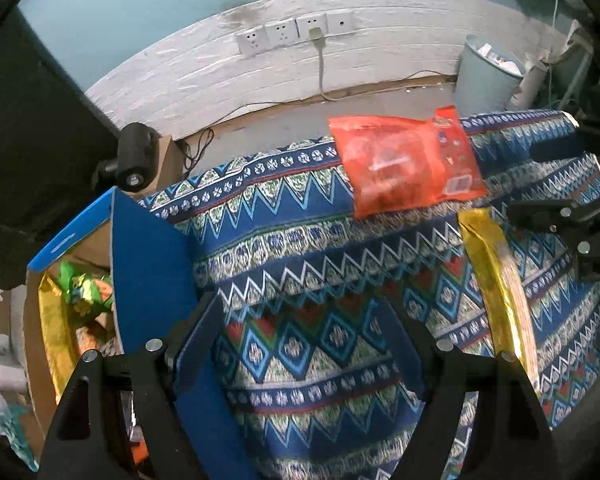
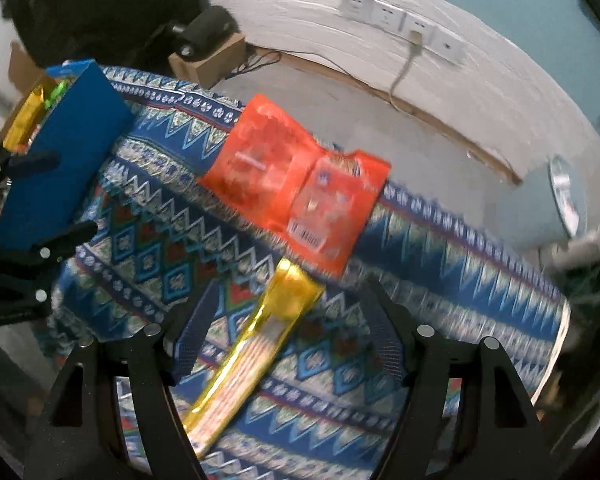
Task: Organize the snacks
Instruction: 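Move both grippers toward the red-orange bag and yellow stick pack, then grasp the red-orange bag with the right gripper while the left grasps the yellow stick pack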
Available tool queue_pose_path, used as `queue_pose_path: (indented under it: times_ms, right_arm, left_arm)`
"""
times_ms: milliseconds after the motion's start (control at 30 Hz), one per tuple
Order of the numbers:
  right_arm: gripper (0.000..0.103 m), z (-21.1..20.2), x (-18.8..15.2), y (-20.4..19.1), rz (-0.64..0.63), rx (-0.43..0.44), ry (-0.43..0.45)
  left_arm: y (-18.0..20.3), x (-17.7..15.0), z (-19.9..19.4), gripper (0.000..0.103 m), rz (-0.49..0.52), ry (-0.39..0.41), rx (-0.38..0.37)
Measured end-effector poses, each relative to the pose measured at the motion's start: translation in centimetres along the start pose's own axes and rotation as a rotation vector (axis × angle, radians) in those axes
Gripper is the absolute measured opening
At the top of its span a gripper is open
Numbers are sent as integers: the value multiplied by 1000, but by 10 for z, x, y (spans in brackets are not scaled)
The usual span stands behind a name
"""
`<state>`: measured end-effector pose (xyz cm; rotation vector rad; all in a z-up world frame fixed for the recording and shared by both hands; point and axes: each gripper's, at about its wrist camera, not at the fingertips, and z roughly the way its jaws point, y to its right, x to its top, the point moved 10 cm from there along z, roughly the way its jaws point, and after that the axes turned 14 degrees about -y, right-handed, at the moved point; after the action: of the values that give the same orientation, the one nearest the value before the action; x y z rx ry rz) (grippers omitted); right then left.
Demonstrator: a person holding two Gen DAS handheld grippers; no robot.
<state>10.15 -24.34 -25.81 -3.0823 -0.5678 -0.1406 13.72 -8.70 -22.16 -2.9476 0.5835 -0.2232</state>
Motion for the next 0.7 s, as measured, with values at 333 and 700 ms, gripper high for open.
queue_pose_path:
  times_ms: [333,700]
  right_arm:
    - [73,35,51,0,-256,-118,-35]
    - [74,70,65,-1,-401,-160,-57]
  left_arm:
    - [0,31,27,81,19,-44,-29]
    - [-6,40,50,81,-21,-88,-84]
